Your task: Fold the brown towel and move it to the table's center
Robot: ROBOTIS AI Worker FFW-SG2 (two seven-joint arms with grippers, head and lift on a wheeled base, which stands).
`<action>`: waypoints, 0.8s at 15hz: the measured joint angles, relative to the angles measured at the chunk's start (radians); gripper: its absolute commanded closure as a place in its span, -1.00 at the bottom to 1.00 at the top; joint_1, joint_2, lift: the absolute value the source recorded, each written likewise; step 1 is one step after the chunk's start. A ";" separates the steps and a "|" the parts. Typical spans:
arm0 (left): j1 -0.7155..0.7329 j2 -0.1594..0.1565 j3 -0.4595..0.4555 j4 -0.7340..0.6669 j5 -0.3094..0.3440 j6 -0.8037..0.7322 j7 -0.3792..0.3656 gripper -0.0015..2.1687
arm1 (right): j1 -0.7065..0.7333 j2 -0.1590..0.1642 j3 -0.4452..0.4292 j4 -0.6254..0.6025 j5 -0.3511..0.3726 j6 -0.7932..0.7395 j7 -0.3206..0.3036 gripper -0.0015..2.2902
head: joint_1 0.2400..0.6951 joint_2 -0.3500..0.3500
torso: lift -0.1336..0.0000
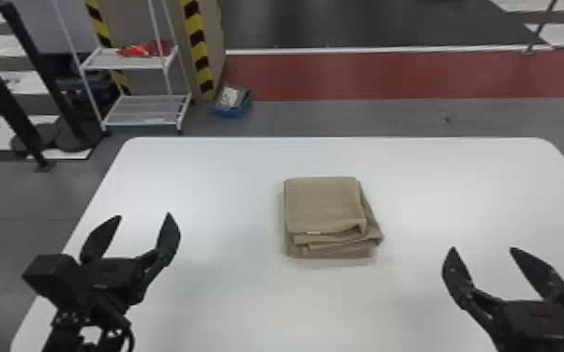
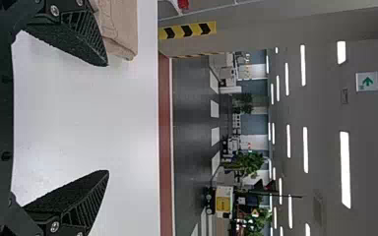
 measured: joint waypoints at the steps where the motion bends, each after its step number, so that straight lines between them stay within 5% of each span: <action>1: 0.001 -0.001 -0.003 0.000 0.000 -0.004 0.000 -0.94 | 0.000 0.002 0.003 -0.004 0.000 0.009 -0.009 -0.90 | 1.00 0.16 | -0.45; 12: 0.009 -0.005 -0.018 -0.014 0.008 -0.023 0.004 -0.94 | -0.005 0.002 0.029 -0.001 0.002 0.030 -0.042 -0.90 | 1.00 0.15 | -0.45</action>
